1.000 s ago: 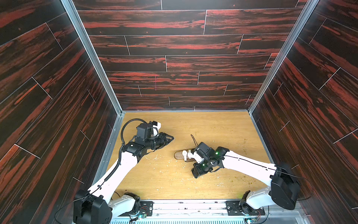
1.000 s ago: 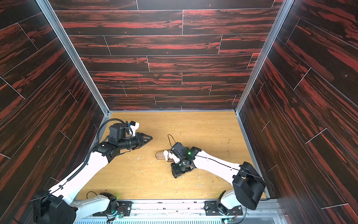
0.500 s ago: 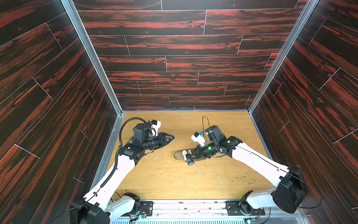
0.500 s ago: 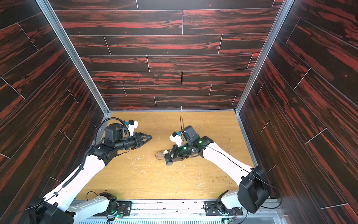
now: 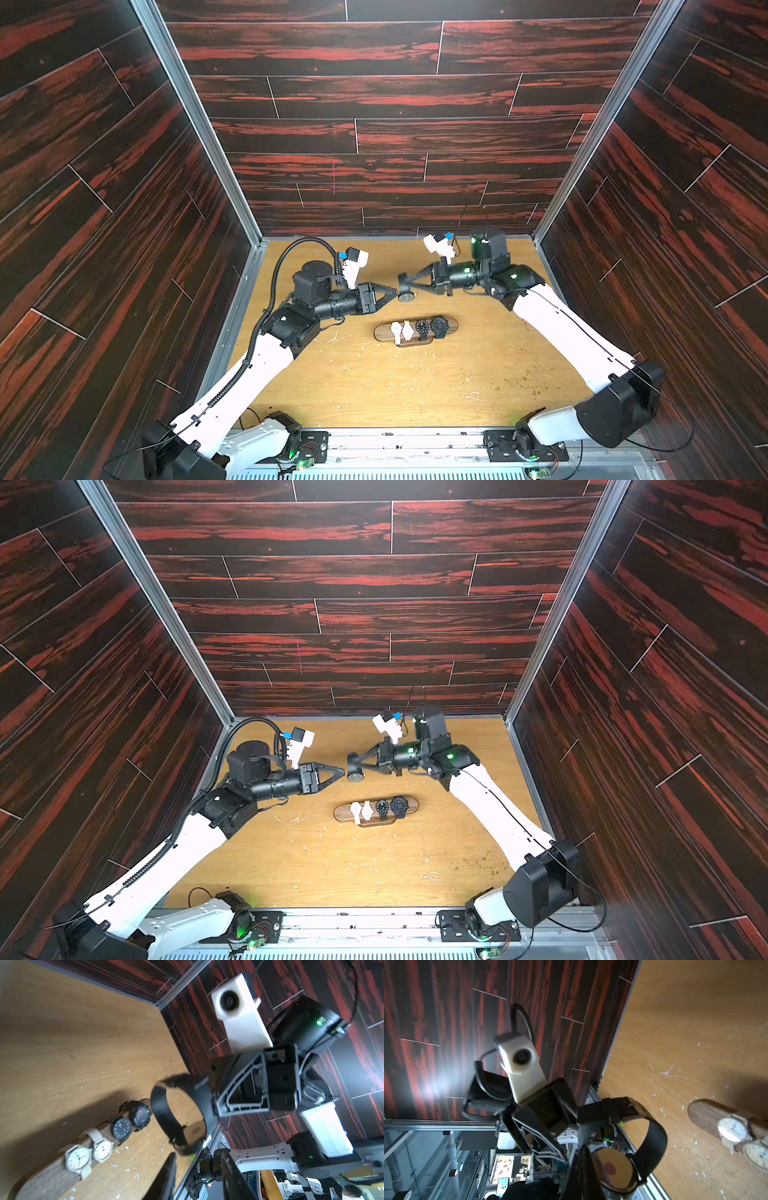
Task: Place watch on stand
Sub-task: Pick up the watch at the center of the board.
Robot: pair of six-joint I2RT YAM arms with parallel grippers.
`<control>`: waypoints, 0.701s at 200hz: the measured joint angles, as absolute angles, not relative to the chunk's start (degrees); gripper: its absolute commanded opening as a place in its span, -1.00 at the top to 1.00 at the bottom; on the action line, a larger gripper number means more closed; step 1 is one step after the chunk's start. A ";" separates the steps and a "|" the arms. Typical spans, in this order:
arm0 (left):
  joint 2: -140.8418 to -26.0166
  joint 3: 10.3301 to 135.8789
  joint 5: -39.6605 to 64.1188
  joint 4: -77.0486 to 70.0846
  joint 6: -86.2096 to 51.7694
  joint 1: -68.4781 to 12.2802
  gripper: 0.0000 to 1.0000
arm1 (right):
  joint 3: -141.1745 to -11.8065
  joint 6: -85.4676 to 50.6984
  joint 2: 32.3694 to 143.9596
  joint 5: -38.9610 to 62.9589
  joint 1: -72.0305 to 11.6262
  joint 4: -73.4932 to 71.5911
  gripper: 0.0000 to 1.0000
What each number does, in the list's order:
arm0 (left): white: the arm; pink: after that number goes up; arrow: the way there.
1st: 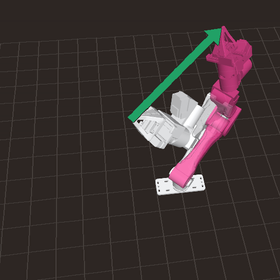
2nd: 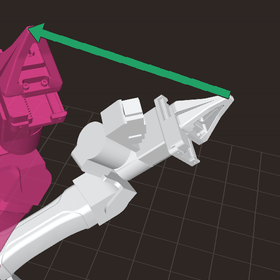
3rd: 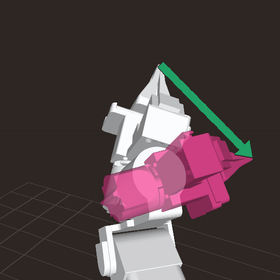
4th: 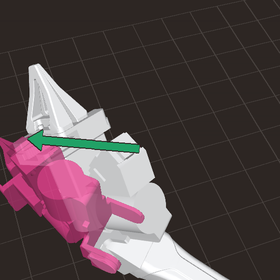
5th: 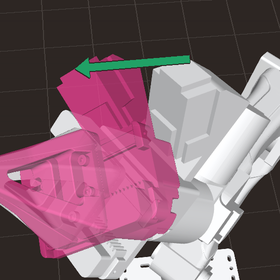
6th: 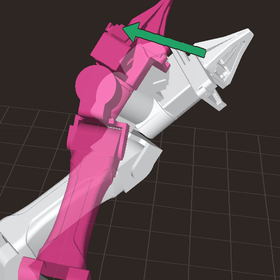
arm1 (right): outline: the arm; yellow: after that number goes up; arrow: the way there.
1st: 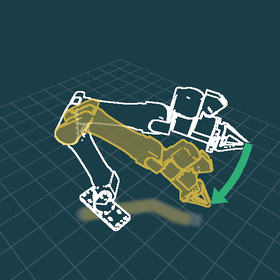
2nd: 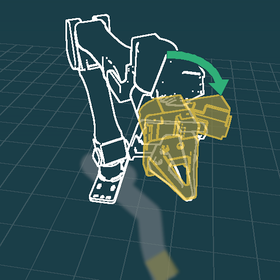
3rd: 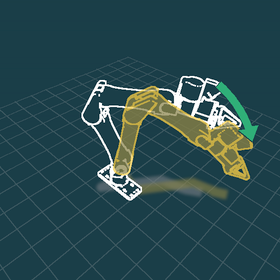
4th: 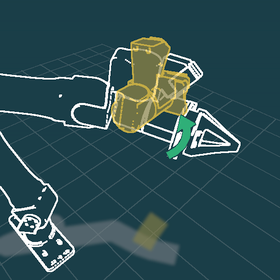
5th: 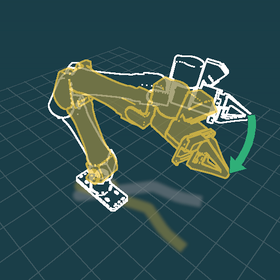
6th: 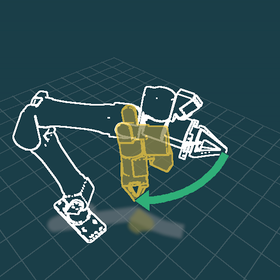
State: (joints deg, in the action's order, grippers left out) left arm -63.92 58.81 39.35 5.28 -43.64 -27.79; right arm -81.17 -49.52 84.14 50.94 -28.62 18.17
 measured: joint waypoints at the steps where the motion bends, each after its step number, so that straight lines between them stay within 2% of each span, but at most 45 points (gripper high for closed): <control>1: -63.92 58.81 39.40 5.23 -43.64 -27.79 0.23 | -81.32 -49.74 84.23 51.07 -28.51 18.06 1.00; 46: -64.03 58.98 39.42 3.03 -43.13 -28.49 0.16 | -82.50 -56.25 85.21 55.44 -26.35 13.96 1.00; 140: -69.25 65.52 38.74 2.98 -39.46 -29.89 0.17 | -81.28 -65.28 85.21 59.51 -25.54 6.07 1.00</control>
State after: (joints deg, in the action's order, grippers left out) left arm -69.25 65.52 38.74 2.98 -39.46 -29.89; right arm -81.28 -65.28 85.21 59.51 -25.54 6.07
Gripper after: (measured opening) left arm 0.415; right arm 0.047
